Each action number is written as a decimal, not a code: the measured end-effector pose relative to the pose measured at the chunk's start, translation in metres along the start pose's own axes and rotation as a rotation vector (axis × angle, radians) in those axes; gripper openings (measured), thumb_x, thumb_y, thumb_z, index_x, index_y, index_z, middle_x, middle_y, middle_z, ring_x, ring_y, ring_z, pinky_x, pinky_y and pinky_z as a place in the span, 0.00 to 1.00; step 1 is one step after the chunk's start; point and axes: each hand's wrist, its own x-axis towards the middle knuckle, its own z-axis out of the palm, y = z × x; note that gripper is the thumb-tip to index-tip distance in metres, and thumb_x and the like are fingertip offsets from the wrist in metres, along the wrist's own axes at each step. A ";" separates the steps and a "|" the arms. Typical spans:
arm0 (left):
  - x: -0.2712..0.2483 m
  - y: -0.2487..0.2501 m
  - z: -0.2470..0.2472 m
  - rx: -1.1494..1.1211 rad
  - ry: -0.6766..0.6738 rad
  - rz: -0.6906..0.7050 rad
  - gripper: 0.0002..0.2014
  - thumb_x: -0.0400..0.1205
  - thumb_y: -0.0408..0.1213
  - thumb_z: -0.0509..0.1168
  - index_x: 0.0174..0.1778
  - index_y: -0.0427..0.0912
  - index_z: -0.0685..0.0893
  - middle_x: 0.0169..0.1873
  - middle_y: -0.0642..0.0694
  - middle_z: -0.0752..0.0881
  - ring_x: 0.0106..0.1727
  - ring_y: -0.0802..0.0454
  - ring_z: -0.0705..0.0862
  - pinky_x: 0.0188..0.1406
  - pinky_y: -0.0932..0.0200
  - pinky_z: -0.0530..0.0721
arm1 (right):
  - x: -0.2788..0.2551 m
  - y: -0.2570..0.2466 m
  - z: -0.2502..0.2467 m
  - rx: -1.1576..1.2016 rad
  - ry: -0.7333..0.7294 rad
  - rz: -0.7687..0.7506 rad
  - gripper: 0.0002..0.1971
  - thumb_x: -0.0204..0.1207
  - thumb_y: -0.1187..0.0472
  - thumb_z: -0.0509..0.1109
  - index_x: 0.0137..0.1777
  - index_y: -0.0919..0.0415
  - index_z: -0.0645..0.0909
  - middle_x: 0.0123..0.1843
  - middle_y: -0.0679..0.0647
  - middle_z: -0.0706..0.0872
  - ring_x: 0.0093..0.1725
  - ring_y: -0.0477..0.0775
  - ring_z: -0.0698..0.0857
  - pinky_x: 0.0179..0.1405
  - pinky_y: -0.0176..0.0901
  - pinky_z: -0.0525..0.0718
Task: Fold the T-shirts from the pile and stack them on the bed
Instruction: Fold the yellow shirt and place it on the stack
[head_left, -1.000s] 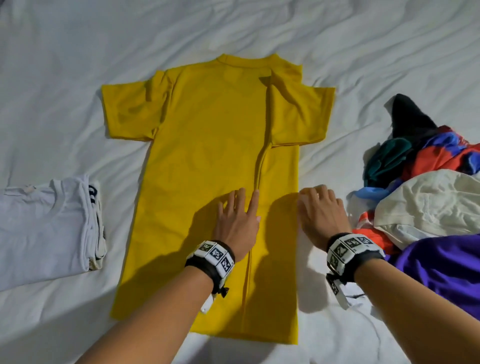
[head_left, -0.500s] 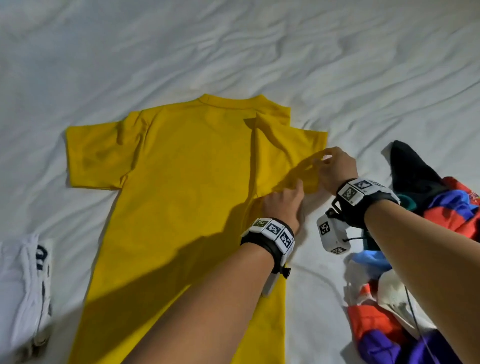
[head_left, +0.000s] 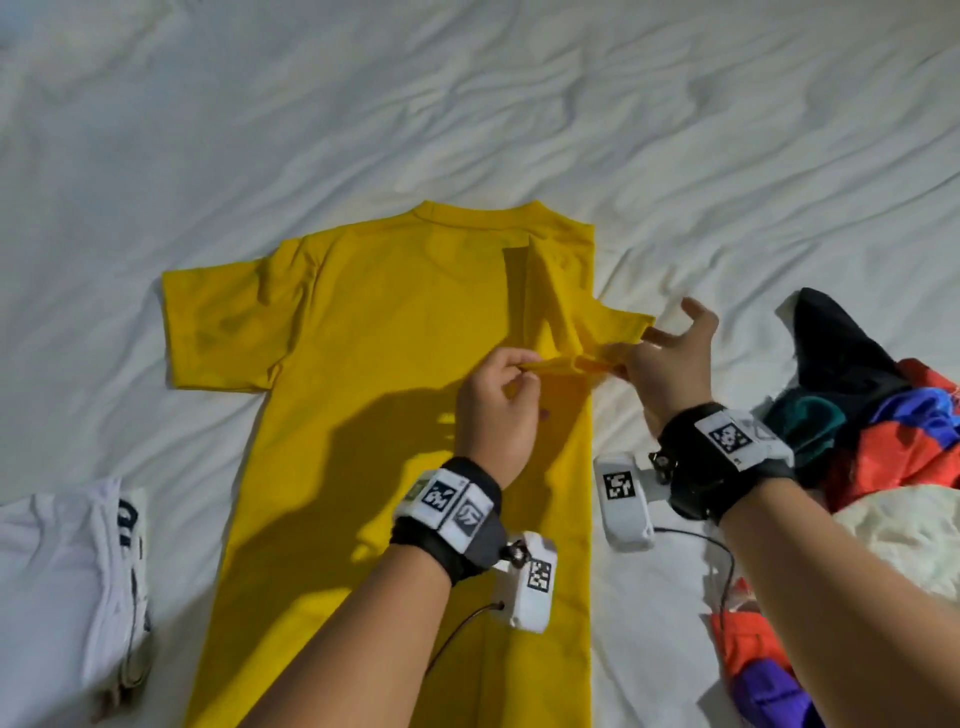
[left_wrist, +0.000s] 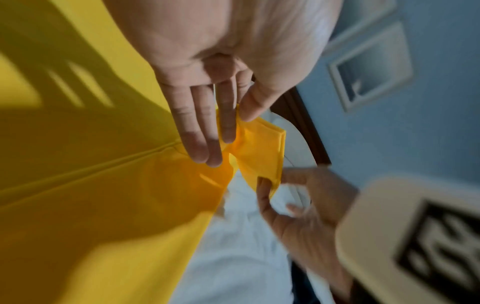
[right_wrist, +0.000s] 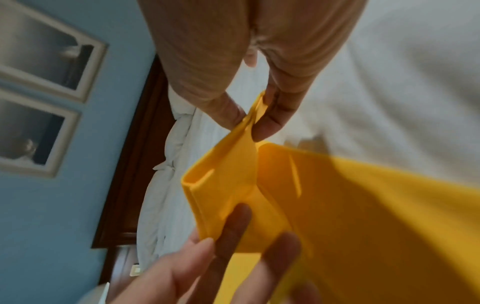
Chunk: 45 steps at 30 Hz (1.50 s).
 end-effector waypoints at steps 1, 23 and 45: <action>-0.001 0.000 -0.010 -0.115 0.007 -0.087 0.10 0.86 0.31 0.63 0.51 0.50 0.87 0.47 0.45 0.91 0.41 0.37 0.91 0.34 0.47 0.86 | -0.012 0.005 0.003 0.050 -0.022 0.032 0.55 0.66 0.79 0.77 0.84 0.45 0.51 0.61 0.70 0.83 0.46 0.62 0.90 0.48 0.62 0.92; 0.012 -0.034 -0.054 -0.086 0.255 -0.280 0.14 0.81 0.25 0.73 0.58 0.45 0.83 0.54 0.39 0.87 0.42 0.48 0.86 0.32 0.55 0.82 | -0.043 0.072 -0.001 -0.411 -0.038 0.064 0.08 0.78 0.52 0.78 0.52 0.54 0.87 0.44 0.52 0.91 0.46 0.60 0.90 0.51 0.61 0.91; 0.029 -0.037 -0.047 1.080 0.124 0.008 0.15 0.89 0.54 0.56 0.60 0.49 0.80 0.62 0.42 0.77 0.66 0.40 0.72 0.60 0.40 0.71 | 0.041 0.003 0.035 -0.521 0.011 -0.177 0.24 0.82 0.42 0.71 0.67 0.60 0.84 0.58 0.54 0.88 0.59 0.56 0.86 0.61 0.50 0.83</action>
